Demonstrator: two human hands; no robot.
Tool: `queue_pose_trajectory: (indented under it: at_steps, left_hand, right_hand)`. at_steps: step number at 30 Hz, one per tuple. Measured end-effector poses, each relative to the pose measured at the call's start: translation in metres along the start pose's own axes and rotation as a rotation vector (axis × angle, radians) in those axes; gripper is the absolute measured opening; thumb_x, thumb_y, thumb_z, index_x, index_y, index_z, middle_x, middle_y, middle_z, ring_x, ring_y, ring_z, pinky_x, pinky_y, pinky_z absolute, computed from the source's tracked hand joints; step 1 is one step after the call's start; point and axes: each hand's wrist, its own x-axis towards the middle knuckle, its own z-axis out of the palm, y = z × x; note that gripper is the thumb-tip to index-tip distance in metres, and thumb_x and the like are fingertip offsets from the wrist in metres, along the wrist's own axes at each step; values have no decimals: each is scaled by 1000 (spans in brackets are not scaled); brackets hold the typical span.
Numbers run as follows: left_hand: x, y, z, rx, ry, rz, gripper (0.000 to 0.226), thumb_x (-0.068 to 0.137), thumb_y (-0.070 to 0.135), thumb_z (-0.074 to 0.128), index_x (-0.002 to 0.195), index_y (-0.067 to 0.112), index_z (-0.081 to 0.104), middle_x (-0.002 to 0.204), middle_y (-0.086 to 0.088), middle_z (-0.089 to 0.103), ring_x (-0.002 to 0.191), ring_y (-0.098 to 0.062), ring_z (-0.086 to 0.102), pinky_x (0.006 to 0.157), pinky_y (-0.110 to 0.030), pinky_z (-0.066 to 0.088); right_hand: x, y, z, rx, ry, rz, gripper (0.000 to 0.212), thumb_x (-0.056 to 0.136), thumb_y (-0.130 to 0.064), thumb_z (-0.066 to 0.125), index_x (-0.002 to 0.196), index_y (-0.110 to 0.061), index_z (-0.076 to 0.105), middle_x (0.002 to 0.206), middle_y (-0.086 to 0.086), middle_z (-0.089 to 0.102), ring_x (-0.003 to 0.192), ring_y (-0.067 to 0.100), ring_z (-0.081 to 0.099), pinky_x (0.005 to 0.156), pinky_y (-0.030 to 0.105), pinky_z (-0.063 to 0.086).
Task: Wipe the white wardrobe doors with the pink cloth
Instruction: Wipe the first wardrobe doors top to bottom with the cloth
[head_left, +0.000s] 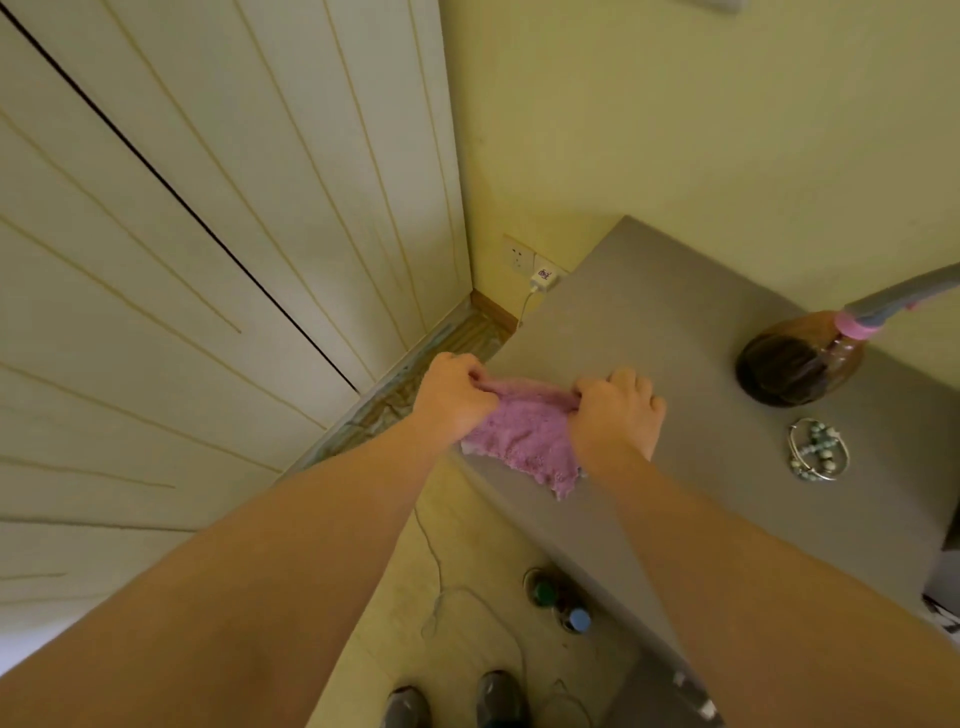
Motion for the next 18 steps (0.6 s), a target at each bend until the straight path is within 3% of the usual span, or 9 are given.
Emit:
queue_pose_trajectory:
  at_steps: [4,11,15,18]
  left_hand:
    - [-19,45,-63,-236,97,-10,29,81,-2,56,69,21,44,63,3,46,58,-9,43,41,-11,33]
    - [-72,152,-203,-296,295,233,30,79,-4,53,75,25,45,75,3,50,68,-9,45,54,-20,39]
    - [-120,211,-285,-314,415,403,32,77,-4,55,76,27,48,78,5,54,75,-14,51,62,-25,44]
    - [-161,246,-345,-329,494,513,28,75,-4,58,77,24,54,75,3,57,75,-17,55,64,-25,47]
  right_hand:
    - [-1,-19,-72,120,79,-60,30,93,-14,42,113,-28,61,116,7,53,112,27,44,90,35,30]
    - [-30,-59,-242,354,242,-135,43,94,-10,29,126,-30,49,115,8,62,105,30,55,90,33,35]
    - [-58,-83,-339,569,366,-193,42,95,-11,27,129,-27,47,116,13,59,102,31,56,74,29,36]
    - [-83,-103,-404,738,481,-267,37,94,-8,28,123,-19,49,111,13,59,86,28,51,70,28,34]
